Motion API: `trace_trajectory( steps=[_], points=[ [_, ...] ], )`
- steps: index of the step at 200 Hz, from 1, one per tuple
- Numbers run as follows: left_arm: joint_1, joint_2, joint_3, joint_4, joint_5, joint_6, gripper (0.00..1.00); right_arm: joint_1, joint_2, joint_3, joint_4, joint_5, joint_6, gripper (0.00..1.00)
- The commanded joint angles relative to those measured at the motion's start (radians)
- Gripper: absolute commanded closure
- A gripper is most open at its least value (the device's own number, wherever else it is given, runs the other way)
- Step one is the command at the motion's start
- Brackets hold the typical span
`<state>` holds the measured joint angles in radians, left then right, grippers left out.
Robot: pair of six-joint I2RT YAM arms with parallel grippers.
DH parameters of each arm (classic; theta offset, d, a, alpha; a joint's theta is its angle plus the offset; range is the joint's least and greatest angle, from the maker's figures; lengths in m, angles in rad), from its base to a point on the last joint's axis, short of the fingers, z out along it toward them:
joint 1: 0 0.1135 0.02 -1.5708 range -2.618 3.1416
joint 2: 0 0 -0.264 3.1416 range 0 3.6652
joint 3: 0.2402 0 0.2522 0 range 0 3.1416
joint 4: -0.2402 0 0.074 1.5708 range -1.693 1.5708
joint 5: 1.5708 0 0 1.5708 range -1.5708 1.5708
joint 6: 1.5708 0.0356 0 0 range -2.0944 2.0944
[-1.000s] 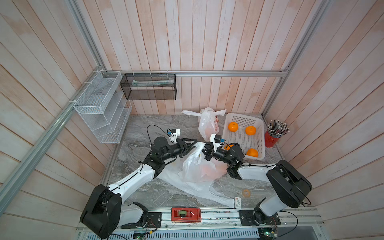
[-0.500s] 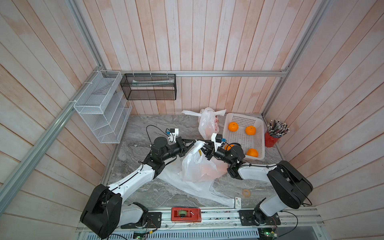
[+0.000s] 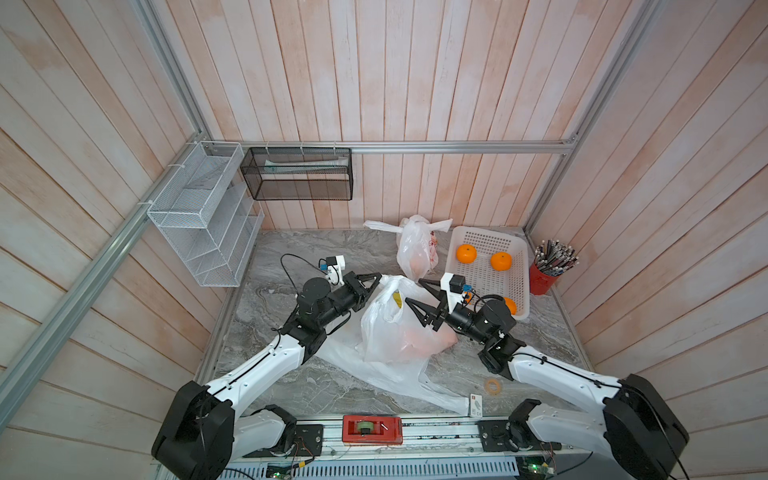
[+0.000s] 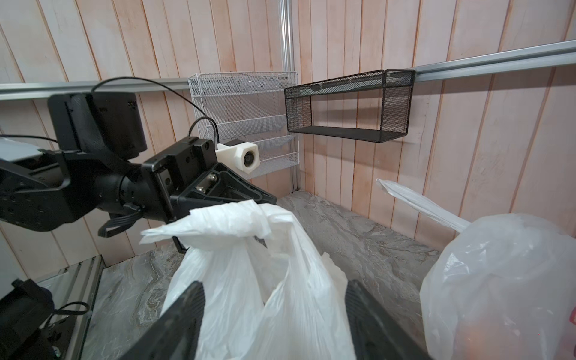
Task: Place the oranges into plastic bags & tie knots
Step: Tie the plastic bag to the plastic bag.
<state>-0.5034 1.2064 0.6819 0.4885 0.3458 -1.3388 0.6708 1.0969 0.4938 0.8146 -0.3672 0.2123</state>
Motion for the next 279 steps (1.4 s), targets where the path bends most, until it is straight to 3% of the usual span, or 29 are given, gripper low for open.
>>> trace_trajectory(
  steps=[1, 28, 51, 85, 125, 154, 212, 279],
  points=[
    [-0.024, -0.017, -0.008, -0.025, -0.095, 0.048, 1.0, 0.013, -0.091, 0.032, -0.263, -0.02, 0.254, 0.29],
    [-0.065, -0.005, -0.003, -0.013, -0.138, 0.074, 1.0, 0.081, -0.161, 0.051, -0.363, -0.056, 0.5, 0.34],
    [-0.096, 0.014, 0.002, -0.002, -0.168, 0.104, 1.0, 0.136, -0.172, 0.073, -0.384, -0.047, 0.59, 0.35],
    [-0.11, 0.038, -0.004, 0.027, -0.172, 0.104, 1.0, 0.193, -0.117, 0.204, -0.551, 0.029, 0.523, 0.32],
    [-0.112, 0.03, -0.014, 0.029, -0.187, 0.111, 1.0, 0.209, -0.019, 0.305, -0.597, 0.067, 0.473, 0.34],
    [-0.116, 0.007, -0.013, 0.008, -0.21, 0.132, 1.0, 0.211, 0.033, 0.341, -0.603, 0.073, 0.457, 0.41],
    [-0.115, -0.007, -0.007, -0.017, -0.227, 0.154, 1.0, 0.213, 0.07, 0.359, -0.58, 0.085, 0.44, 0.64],
    [-0.115, -0.006, -0.002, -0.022, -0.231, 0.166, 1.0, 0.213, 0.069, 0.359, -0.555, 0.113, 0.423, 0.71]
  ],
)
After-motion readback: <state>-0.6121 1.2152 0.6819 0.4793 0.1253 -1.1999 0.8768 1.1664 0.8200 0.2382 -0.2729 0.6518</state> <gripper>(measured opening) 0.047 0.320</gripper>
